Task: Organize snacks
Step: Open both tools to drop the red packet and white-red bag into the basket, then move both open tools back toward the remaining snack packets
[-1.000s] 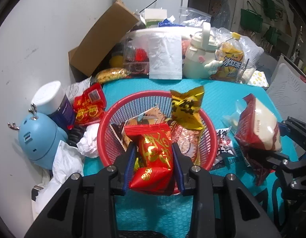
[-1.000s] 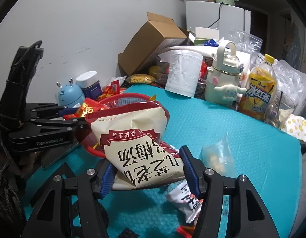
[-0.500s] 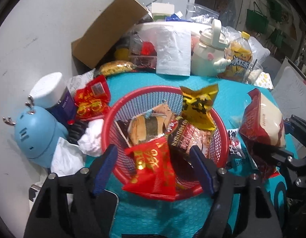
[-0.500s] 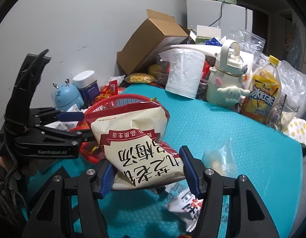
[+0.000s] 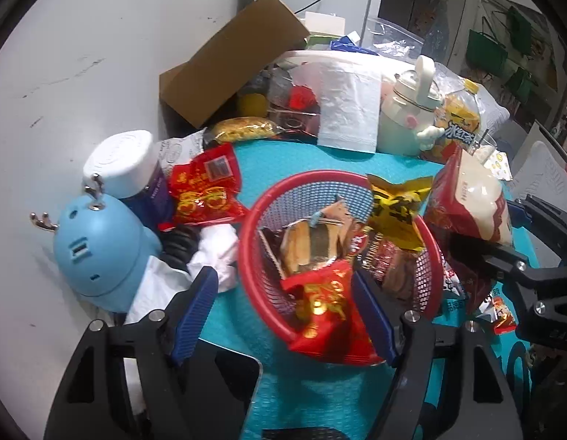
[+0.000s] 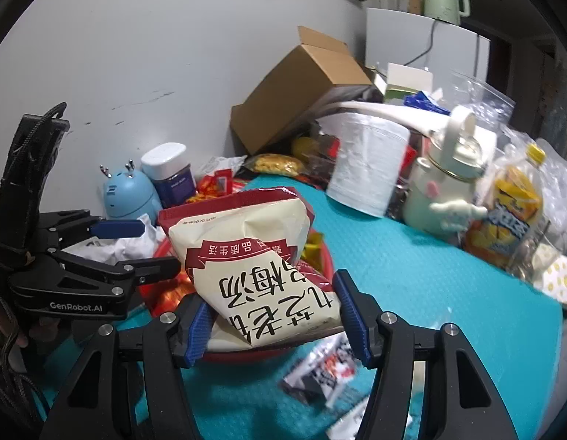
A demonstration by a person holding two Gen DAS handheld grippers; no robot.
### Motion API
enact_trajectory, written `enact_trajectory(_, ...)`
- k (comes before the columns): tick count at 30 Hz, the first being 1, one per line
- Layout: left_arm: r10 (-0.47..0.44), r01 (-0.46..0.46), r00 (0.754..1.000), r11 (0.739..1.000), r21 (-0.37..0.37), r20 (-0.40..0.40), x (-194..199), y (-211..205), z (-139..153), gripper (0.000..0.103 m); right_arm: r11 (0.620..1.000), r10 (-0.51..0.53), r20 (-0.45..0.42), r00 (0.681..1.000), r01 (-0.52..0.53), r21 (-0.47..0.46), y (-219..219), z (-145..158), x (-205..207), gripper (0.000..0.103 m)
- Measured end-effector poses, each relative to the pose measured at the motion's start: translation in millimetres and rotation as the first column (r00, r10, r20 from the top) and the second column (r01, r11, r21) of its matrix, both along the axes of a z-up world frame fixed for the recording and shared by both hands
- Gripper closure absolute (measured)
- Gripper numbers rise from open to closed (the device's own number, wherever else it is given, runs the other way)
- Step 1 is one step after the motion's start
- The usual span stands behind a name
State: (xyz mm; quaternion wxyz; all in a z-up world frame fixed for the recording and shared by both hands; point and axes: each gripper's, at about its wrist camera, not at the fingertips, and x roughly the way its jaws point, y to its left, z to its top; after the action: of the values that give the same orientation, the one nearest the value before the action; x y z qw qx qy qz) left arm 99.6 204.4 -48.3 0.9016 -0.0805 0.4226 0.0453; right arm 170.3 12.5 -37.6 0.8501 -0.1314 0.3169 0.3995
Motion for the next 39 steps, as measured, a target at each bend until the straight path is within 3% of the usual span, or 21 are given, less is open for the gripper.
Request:
enact_trajectory(12,0.044,-0.044,0.999,0.999,0.010,0.006,-2,24,0,0.029,0.998,0.051,-0.005,0.999,-0.052,-0.021,47,-6,16,0.041)
enact_trajectory(16,0.052,-0.052,0.999,0.998,0.019,0.006,-5,26,0,0.029,0.997,0.053,-0.014,0.999,-0.053,-0.049,56,-13,16,0.034)
enact_trajectory(21,0.053,-0.053,0.999,0.998,0.023,0.012,-9,24,3,0.029,0.997,0.048,-0.024,0.999,-0.050,-0.057,53,-14,14,0.033)
enact_trajectory(24,0.050,-0.051,0.998,0.998,0.029,0.024,-13,20,9,0.029,0.997,0.043,-0.017,0.999,-0.044,-0.056,50,-10,12,0.025)
enact_trajectory(39,0.023,-0.031,0.993,0.997,0.073,0.113,-38,-11,51,0.029,1.000,0.007,0.058,0.998,-0.007,0.008,16,32,-12,0.025)
